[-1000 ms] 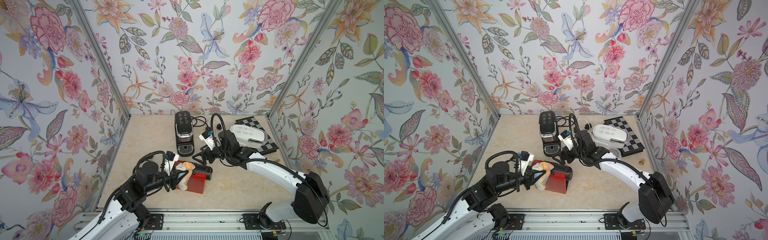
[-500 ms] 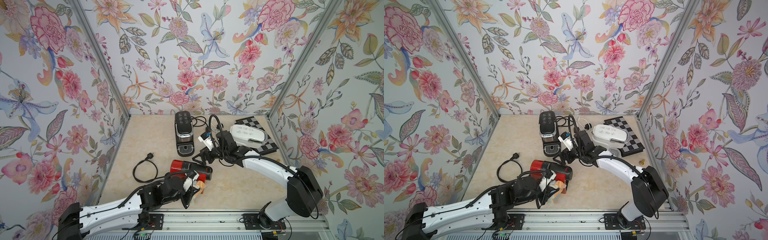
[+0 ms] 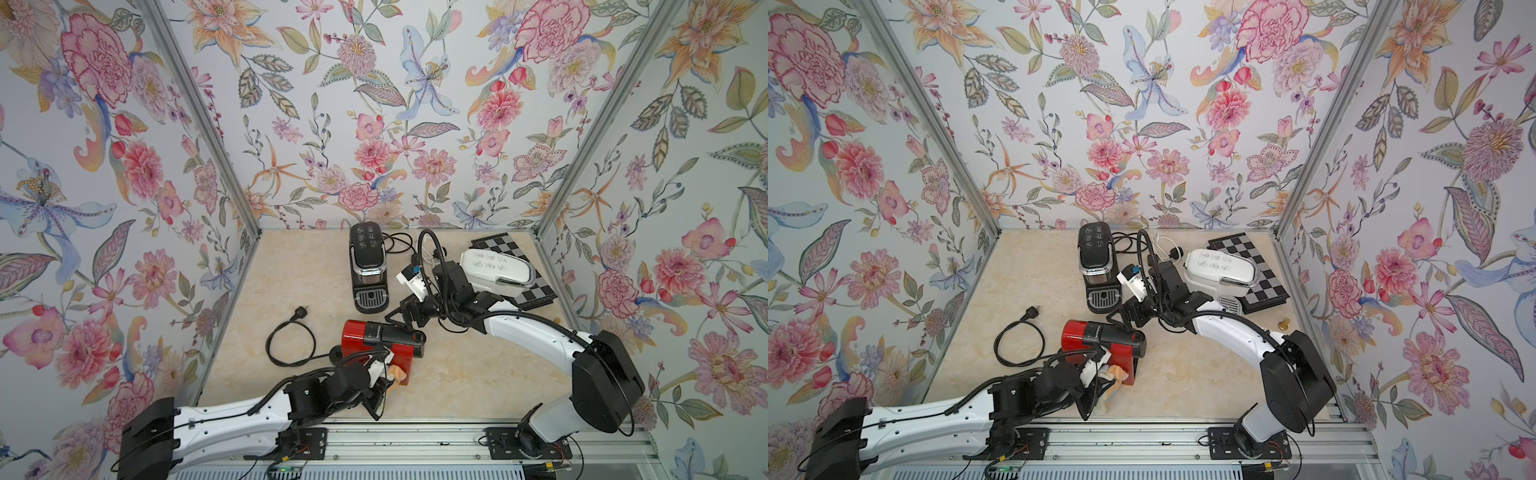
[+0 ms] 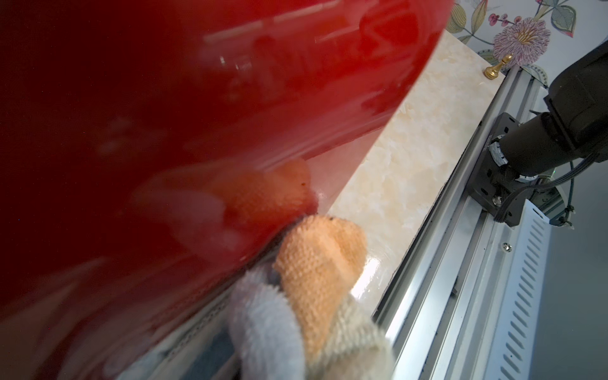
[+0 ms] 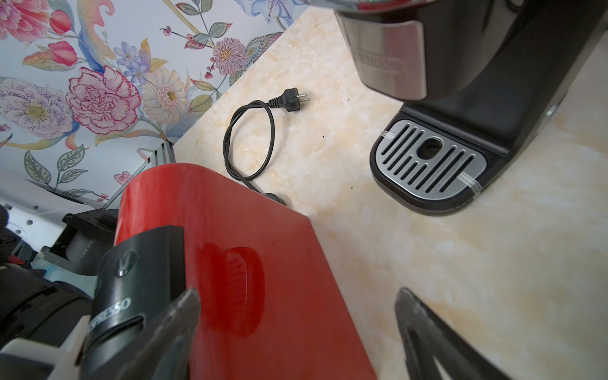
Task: Wipe the surface of a coffee machine
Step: Wipe the dirt from the surface of the coffee machine.
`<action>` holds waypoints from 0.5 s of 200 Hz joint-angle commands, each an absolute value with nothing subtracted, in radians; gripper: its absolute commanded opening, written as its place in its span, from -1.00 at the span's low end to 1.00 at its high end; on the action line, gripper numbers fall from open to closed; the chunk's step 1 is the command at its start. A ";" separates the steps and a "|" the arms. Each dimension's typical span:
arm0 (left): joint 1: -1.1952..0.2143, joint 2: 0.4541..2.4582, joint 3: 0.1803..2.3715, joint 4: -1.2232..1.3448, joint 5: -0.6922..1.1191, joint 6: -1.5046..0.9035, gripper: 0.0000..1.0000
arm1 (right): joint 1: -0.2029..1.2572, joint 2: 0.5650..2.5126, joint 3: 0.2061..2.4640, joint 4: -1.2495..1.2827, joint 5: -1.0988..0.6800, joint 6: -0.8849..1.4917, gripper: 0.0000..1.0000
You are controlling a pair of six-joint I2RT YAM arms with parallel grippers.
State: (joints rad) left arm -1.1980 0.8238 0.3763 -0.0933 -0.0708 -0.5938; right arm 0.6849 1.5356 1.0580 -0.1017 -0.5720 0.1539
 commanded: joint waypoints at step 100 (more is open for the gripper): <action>-1.192 0.677 0.681 -0.267 -0.138 -0.421 -1.00 | 0.603 1.480 1.057 -0.112 -0.544 0.183 0.87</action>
